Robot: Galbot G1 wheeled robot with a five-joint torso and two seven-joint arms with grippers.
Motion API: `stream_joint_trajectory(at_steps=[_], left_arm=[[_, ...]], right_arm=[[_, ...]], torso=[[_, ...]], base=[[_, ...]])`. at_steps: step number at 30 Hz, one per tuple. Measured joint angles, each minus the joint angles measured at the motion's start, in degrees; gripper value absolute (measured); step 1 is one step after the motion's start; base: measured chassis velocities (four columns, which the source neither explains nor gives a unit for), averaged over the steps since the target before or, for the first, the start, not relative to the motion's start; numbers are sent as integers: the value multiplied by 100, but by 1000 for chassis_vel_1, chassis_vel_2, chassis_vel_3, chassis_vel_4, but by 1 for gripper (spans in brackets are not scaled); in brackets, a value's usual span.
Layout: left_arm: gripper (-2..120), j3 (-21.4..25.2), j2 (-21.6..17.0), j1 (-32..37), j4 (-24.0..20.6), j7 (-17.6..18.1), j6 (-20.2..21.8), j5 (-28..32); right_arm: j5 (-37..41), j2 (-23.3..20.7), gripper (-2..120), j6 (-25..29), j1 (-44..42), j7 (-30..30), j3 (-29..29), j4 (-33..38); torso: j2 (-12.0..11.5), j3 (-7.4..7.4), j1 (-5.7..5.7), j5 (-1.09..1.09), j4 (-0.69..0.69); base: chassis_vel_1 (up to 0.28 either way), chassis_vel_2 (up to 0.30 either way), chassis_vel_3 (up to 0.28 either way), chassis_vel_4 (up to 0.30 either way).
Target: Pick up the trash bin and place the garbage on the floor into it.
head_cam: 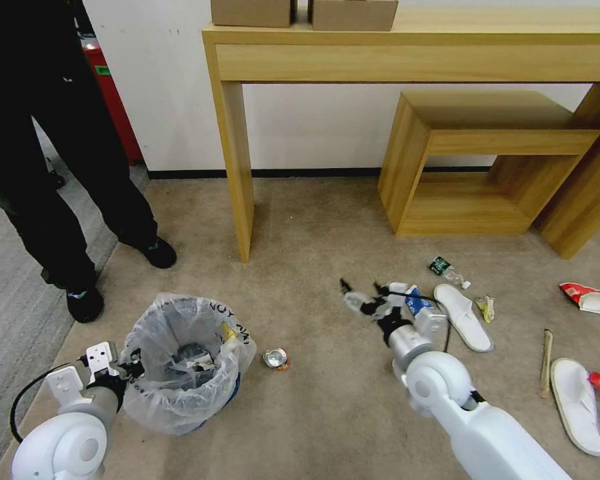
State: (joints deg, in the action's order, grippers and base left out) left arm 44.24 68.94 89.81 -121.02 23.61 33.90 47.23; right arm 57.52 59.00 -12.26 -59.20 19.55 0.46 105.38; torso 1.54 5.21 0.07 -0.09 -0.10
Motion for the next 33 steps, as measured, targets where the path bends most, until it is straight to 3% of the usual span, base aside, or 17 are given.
stream_joint_trajectory(at_steps=[4,10,15,22,33], left_arm=[[1,30,76,-14,47,5,-21,-46],[1,13,197,-73,149,9,-39,-112],[1,-53,210,-159,253,12,-40,-115],[1,16,273,-121,256,13,-69,-133],[1,37,303,-107,199,9,-101,-122]], right_arm=[[848,26,100,-498,500,521,-801,-350],[1161,253,100,-998,1016,710,-1618,-1103],[1106,426,100,-1223,1196,745,-1918,-1528],[775,1086,100,-1188,1664,542,-2410,-2395],[398,1439,100,-1142,1833,524,-2648,-2931]], torso=[[0,0,0,0,0],[-1,1,0,2,3],[-1,1,0,-1,-3],[-1,0,0,0,1],[-1,0,-1,1,0]], base=[[0,0,0,0],[0,0,0,0],[0,0,0,0],[0,0,0,0],[0,0,0,0]])
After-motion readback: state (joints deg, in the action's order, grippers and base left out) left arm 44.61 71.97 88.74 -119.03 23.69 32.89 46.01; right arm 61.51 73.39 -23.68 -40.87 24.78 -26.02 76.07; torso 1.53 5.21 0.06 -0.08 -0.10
